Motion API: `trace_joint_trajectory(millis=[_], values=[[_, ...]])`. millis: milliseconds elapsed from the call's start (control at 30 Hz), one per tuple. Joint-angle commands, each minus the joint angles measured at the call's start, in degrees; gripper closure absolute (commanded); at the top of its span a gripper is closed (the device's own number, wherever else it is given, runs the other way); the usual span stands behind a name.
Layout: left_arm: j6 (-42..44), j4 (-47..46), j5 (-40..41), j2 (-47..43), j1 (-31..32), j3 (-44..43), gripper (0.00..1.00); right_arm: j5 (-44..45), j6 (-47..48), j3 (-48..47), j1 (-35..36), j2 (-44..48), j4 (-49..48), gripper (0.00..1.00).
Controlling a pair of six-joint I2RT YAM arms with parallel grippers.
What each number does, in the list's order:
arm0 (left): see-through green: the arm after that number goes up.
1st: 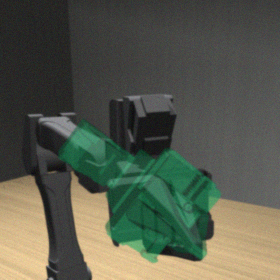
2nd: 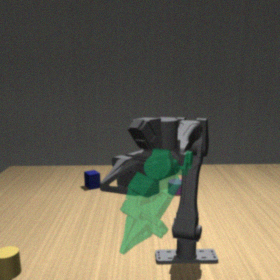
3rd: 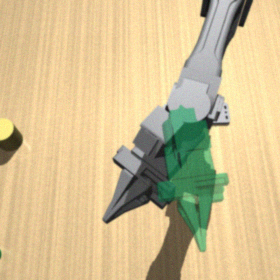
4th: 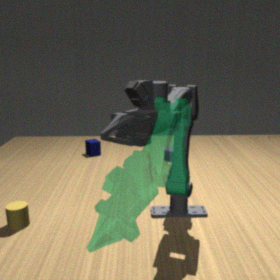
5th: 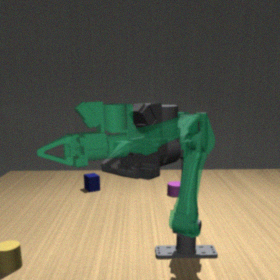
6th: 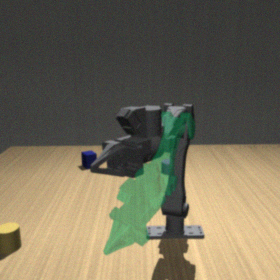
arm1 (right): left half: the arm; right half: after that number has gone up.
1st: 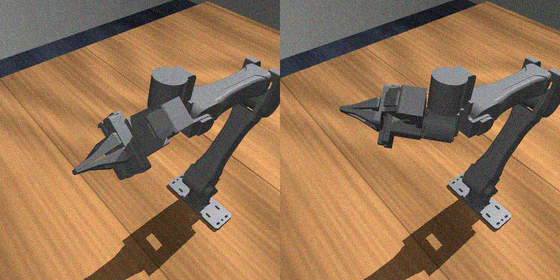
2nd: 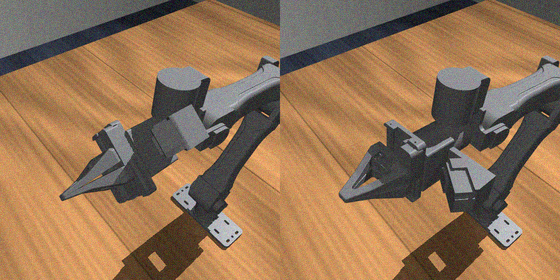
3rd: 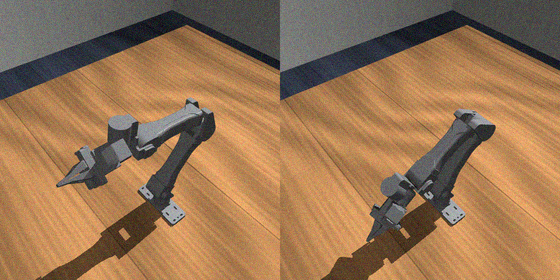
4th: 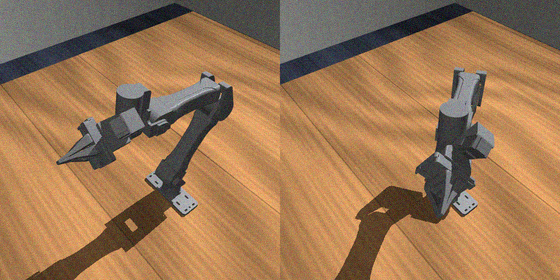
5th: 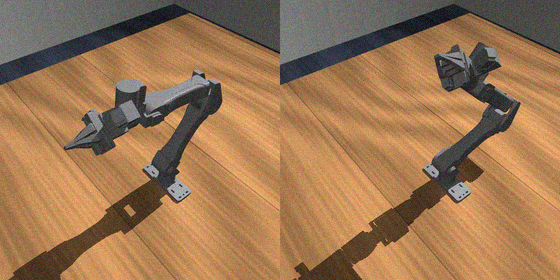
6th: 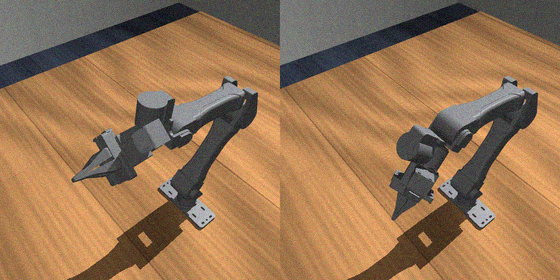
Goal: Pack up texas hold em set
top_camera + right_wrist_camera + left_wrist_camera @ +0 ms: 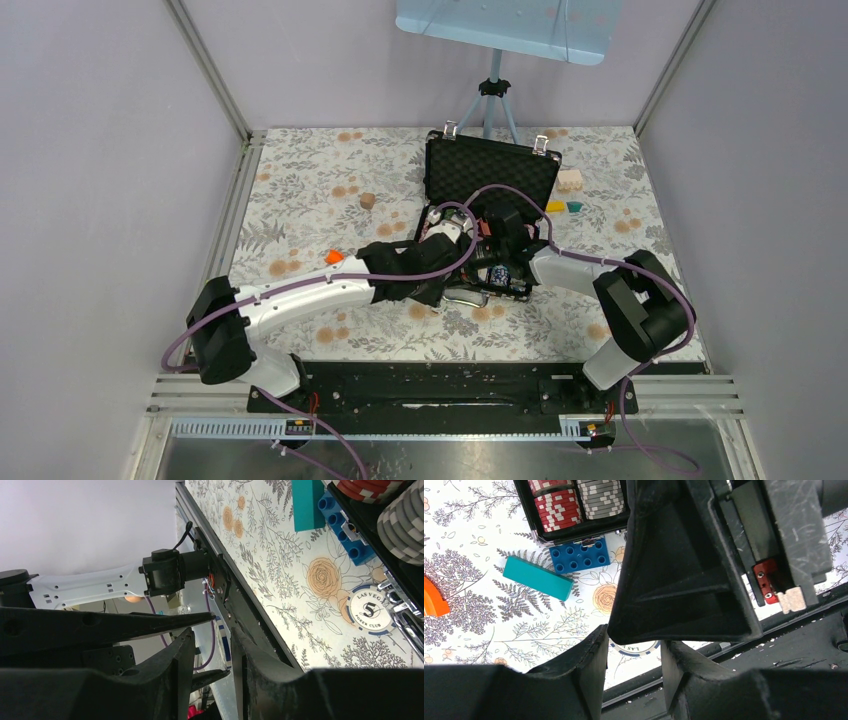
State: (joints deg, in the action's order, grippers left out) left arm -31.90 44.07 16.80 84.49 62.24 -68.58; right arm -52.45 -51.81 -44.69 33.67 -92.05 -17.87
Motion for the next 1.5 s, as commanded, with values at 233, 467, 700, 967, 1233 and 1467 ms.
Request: trace_joint_trajectory(millis=[233,467,700,967,1233,1467], values=[[0.0,-0.7,2.0,0.0,0.5,-3.0,0.67,-3.9,4.2,-0.3,1.3,-0.8,2.8,0.62],[0.1,-0.7,2.2,0.0,0.6,-3.2,0.67,-4.2,4.9,-0.1,1.5,-1.1,3.5,0.68],[0.2,-0.7,2.4,0.1,0.6,-3.2,0.67,-4.6,4.1,-0.3,1.6,-1.6,2.7,0.87],[0.1,-0.7,4.8,-1.1,0.6,-2.7,0.66,-0.3,4.4,-0.6,1.5,0.4,4.7,1.00],[-1.1,-0.9,6.9,-5.8,-3.0,1.8,0.50,10.3,10.5,-2.4,0.9,4.0,14.7,0.88],[2.7,-9.3,-0.8,-9.7,-11.8,11.3,0.51,13.7,12.5,-2.9,0.7,5.9,19.4,0.84]])
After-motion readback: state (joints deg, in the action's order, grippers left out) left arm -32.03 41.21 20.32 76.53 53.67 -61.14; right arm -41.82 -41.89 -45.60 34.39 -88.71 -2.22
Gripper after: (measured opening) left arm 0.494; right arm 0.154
